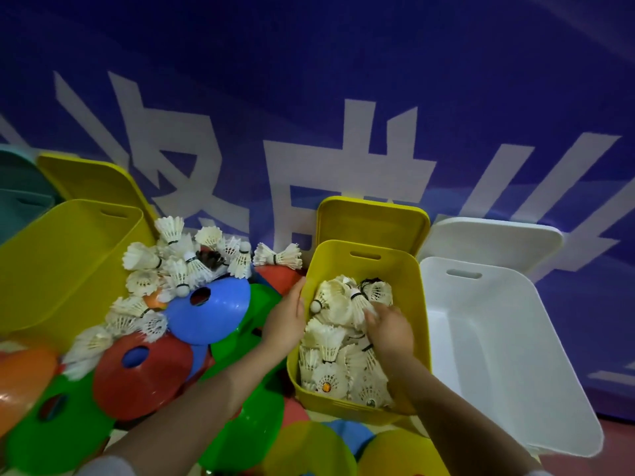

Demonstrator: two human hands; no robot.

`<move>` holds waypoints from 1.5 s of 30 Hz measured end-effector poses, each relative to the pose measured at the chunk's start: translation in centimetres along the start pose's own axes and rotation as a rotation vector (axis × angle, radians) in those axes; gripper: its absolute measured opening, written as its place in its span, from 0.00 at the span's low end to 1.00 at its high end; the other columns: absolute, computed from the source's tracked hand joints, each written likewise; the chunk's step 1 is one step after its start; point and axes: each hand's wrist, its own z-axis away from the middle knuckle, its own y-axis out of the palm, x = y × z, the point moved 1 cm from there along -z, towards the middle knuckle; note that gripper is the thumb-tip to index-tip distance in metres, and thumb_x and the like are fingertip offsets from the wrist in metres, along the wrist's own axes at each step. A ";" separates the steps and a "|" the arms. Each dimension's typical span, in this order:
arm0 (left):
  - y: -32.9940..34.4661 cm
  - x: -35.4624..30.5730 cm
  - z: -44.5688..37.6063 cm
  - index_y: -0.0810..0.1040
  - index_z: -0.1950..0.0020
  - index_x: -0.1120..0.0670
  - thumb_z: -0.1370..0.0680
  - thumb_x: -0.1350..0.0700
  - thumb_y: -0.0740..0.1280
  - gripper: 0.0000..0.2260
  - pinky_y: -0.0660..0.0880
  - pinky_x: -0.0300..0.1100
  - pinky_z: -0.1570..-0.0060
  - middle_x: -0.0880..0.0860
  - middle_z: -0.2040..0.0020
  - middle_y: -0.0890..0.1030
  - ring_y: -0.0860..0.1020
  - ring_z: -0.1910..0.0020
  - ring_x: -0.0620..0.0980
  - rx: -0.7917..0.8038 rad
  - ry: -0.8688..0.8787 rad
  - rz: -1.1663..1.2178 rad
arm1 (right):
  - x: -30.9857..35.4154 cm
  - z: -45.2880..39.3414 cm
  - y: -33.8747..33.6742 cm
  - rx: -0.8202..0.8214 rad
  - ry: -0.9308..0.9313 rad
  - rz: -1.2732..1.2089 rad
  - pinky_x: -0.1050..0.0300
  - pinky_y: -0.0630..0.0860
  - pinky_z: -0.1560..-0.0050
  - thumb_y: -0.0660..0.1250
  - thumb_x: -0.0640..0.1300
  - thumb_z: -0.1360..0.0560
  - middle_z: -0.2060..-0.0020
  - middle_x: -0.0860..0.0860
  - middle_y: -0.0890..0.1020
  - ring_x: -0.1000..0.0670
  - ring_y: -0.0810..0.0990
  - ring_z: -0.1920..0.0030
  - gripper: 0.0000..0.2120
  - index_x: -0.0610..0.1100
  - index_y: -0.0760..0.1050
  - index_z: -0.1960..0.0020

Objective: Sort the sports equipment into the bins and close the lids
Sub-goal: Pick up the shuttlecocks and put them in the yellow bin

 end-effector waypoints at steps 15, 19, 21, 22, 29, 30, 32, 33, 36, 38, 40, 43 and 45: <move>-6.5 3.2 -0.3 0.67 0.29 0.48 0.17 0.50 0.55 0.17 0.72 0.40 0.47 0.50 0.34 0.71 0.73 0.44 0.43 0.107 0.142 0.001 | 6.5 4.0 -3.7 -0.197 -0.222 -0.132 0.54 0.64 0.36 0.53 0.59 0.22 0.37 0.46 0.74 0.47 0.68 0.35 0.26 0.45 0.69 0.31; -11.2 7.1 -0.9 0.71 0.31 0.50 0.18 0.53 0.58 0.15 0.73 0.45 0.46 0.53 0.36 0.72 0.75 0.42 0.50 0.090 0.134 -0.030 | 11.2 5.0 -2.8 -0.210 -0.305 -0.216 0.57 0.67 0.42 0.59 0.54 0.20 0.41 0.49 0.75 0.51 0.70 0.38 0.19 0.47 0.71 0.32; -13.5 9.4 -0.9 0.73 0.33 0.52 0.19 0.55 0.59 0.15 0.74 0.45 0.46 0.53 0.36 0.73 0.76 0.42 0.51 0.077 0.141 -0.046 | 13.6 5.4 -1.7 -0.180 -0.344 -0.250 0.55 0.71 0.43 0.59 0.52 0.20 0.42 0.50 0.76 0.52 0.72 0.40 0.17 0.48 0.72 0.34; -14.6 10.7 -0.8 0.74 0.34 0.52 0.19 0.56 0.60 0.14 0.74 0.46 0.47 0.53 0.37 0.74 0.77 0.43 0.51 0.073 0.139 -0.056 | 15.0 5.5 -1.0 -0.166 -0.363 -0.258 0.55 0.72 0.43 0.61 0.50 0.21 0.43 0.50 0.77 0.52 0.73 0.42 0.16 0.48 0.73 0.35; -21.2 18.9 0.0 0.76 0.36 0.51 0.21 0.53 0.63 0.13 0.73 0.44 0.45 0.52 0.39 0.75 0.75 0.41 0.51 0.059 0.082 -0.232 | 22.8 5.5 5.9 -0.008 -0.390 -0.287 0.60 0.72 0.42 0.64 0.46 0.23 0.43 0.53 0.79 0.54 0.76 0.43 0.14 0.48 0.75 0.37; -21.7 20.0 0.0 0.74 0.35 0.51 0.21 0.51 0.63 0.15 0.72 0.44 0.44 0.53 0.37 0.74 0.75 0.40 0.51 0.083 0.050 -0.269 | 23.7 5.3 7.1 0.010 -0.357 -0.289 0.57 0.72 0.42 0.64 0.46 0.23 0.42 0.50 0.79 0.51 0.77 0.43 0.15 0.46 0.75 0.37; -22.2 21.8 0.2 0.70 0.31 0.52 0.22 0.46 0.64 0.22 0.71 0.44 0.42 0.56 0.34 0.72 0.73 0.38 0.53 0.130 -0.055 -0.322 | 25.6 5.0 9.2 0.040 -0.300 -0.289 0.54 0.72 0.42 0.64 0.45 0.22 0.41 0.47 0.78 0.47 0.76 0.42 0.16 0.43 0.74 0.35; -22.1 22.5 0.3 0.67 0.29 0.52 0.23 0.43 0.64 0.26 0.70 0.45 0.42 0.57 0.34 0.70 0.72 0.37 0.55 0.156 -0.110 -0.339 | 26.7 4.9 10.1 0.059 -0.279 -0.282 0.53 0.71 0.41 0.63 0.46 0.22 0.41 0.46 0.77 0.46 0.75 0.40 0.18 0.43 0.72 0.34; -21.2 24.0 0.4 0.61 0.26 0.52 0.26 0.40 0.67 0.33 0.69 0.46 0.41 0.57 0.32 0.68 0.69 0.35 0.56 0.229 -0.174 -0.360 | 29.8 3.8 12.8 0.085 -0.253 -0.240 0.52 0.68 0.37 0.64 0.48 0.22 0.36 0.45 0.74 0.45 0.71 0.35 0.22 0.41 0.69 0.31; -20.6 24.7 0.0 0.59 0.25 0.51 0.28 0.38 0.68 0.36 0.70 0.47 0.39 0.55 0.30 0.67 0.68 0.33 0.55 0.251 -0.164 -0.351 | 31.4 2.9 14.3 0.076 -0.238 -0.205 0.52 0.66 0.35 0.63 0.49 0.22 0.33 0.45 0.72 0.45 0.68 0.32 0.24 0.41 0.66 0.29; -20.1 25.3 -0.7 0.59 0.25 0.51 0.28 0.37 0.68 0.37 0.72 0.47 0.40 0.54 0.30 0.67 0.69 0.33 0.55 0.248 -0.174 -0.347 | 32.6 1.9 15.3 0.076 -0.225 -0.170 0.52 0.65 0.35 0.63 0.48 0.22 0.31 0.45 0.69 0.45 0.65 0.30 0.26 0.41 0.63 0.27; -19.6 25.5 -1.7 0.66 0.33 0.51 0.30 0.35 0.68 0.32 0.73 0.44 0.52 0.52 0.35 0.69 0.72 0.40 0.52 0.206 -0.164 -0.401 | 33.8 0.3 16.7 0.111 -0.189 -0.138 0.51 0.65 0.34 0.64 0.51 0.23 0.31 0.44 0.69 0.45 0.65 0.30 0.29 0.42 0.61 0.26; -19.4 25.5 -2.2 0.69 0.40 0.50 0.31 0.36 0.70 0.28 0.69 0.41 0.59 0.50 0.39 0.69 0.73 0.45 0.50 0.186 -0.157 -0.398 | 34.1 -0.7 17.7 0.154 -0.172 -0.086 0.49 0.67 0.34 0.65 0.53 0.24 0.30 0.45 0.69 0.45 0.66 0.30 0.31 0.44 0.60 0.25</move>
